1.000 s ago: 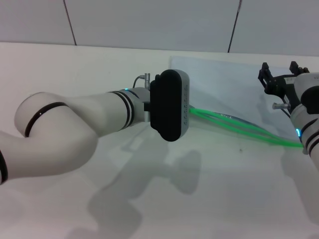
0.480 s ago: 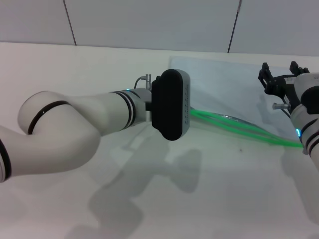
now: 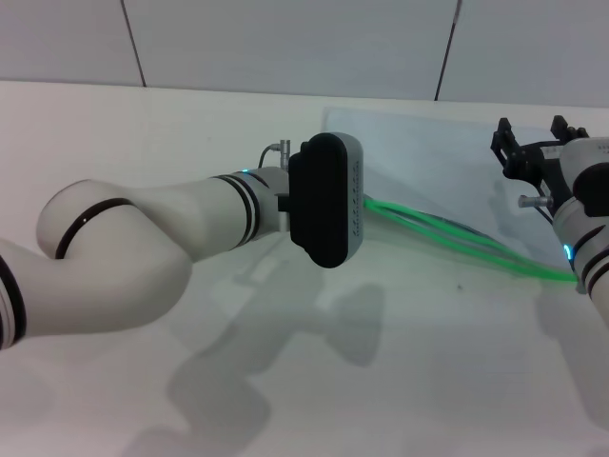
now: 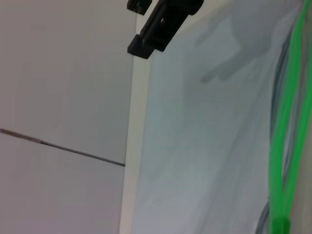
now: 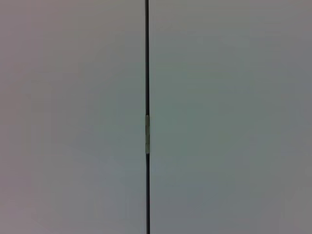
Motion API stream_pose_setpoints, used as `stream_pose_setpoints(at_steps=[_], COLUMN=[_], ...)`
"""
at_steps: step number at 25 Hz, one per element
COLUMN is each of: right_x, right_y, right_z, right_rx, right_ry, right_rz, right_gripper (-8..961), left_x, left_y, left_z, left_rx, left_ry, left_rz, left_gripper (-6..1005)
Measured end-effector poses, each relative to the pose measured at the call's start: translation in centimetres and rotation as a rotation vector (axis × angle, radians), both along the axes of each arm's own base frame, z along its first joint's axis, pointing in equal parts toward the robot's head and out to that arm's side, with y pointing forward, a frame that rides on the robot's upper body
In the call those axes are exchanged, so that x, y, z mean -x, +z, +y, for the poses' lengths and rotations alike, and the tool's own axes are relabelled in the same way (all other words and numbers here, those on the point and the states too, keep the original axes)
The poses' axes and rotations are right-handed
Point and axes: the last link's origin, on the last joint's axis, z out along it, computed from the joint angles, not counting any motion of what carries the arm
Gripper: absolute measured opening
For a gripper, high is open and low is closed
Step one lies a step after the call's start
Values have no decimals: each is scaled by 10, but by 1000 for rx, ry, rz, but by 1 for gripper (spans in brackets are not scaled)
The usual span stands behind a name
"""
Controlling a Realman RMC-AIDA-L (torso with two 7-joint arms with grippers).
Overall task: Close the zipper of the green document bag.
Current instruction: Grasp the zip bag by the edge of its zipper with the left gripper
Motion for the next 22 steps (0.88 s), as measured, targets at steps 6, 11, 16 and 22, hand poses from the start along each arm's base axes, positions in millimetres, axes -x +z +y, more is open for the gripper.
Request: stream_pose_setpoints(at_steps=[6,11,16,22], right_x=[2,3,6,15], right_y=[0,-1,-2,-4], right_z=[0,1,1,0], right_rx=[-1,1,6,15], right_ry=[4,9,19,36], right_rz=[2,3,4,31], right_gripper=[722,722,722,721], left_x=[-1,-2,0,4], left_y=[1,2,1,1], left_z=[2,3,2,0], left_rx=[-9,-22,-19,-21], left_ry=[-9,-27,-25,3], left_rz=[-10,-26,-21,-48], left_gripper=[396,323,269,209])
